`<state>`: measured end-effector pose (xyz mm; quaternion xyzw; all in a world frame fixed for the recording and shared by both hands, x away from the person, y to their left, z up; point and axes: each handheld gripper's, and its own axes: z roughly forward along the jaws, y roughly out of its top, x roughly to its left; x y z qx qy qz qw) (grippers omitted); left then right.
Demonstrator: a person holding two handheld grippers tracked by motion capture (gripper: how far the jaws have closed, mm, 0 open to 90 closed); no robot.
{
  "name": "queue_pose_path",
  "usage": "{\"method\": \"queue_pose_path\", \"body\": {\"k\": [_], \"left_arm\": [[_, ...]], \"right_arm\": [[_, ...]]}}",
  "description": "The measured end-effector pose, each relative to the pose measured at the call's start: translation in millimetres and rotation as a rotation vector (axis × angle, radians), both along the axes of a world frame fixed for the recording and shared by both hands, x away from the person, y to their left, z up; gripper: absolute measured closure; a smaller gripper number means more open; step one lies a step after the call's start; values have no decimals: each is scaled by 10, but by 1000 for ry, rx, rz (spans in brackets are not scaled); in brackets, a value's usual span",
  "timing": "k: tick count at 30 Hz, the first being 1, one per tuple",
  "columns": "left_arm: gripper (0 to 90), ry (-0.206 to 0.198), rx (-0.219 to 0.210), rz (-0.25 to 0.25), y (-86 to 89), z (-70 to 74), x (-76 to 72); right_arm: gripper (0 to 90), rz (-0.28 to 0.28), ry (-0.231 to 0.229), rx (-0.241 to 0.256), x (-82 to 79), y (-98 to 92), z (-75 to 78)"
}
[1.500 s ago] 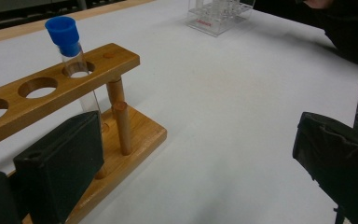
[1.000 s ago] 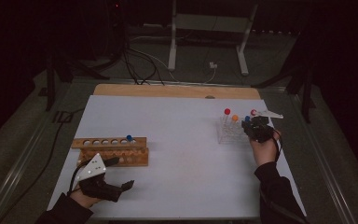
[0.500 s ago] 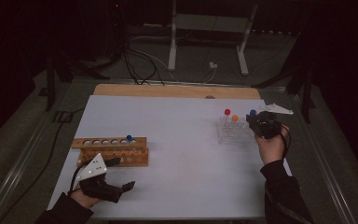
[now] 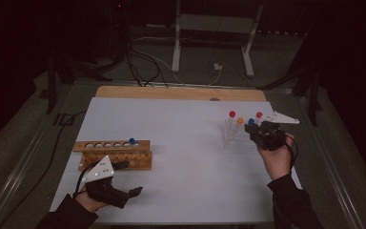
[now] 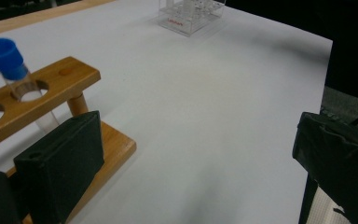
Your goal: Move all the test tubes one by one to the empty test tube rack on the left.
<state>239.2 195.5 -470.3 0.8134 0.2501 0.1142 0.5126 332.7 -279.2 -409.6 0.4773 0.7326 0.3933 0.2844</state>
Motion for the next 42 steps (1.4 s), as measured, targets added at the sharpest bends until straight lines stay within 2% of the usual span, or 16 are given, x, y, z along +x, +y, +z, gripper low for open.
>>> {"method": "queue_pose_path", "body": {"k": [8,9,11,18,20,37,40,42], "left_arm": [[30,11,11,-43,-152,20,89],[30,16,6,-49,-172,23,102],[30,21,4,-58,-214,28,122],[30,29,21,-95,-357,34,171],[38,30,13,-102,-398,48,187],[75,-16,-17,-186,-815,383,363],[147,-31,-24,-197,-901,448,406],[163,-35,-33,-205,-968,488,433]], "right_arm": [[772,137,31,-6,-237,345,-113],[772,137,31,-6,-237,345,-113],[772,176,38,-9,-300,446,-145],[772,243,55,-3,-413,616,-212],[772,272,56,-2,-463,695,-234],[772,400,78,-3,-639,1027,-316],[771,416,80,1,-662,1067,-319],[772,419,79,0,-664,1075,-323]]}}
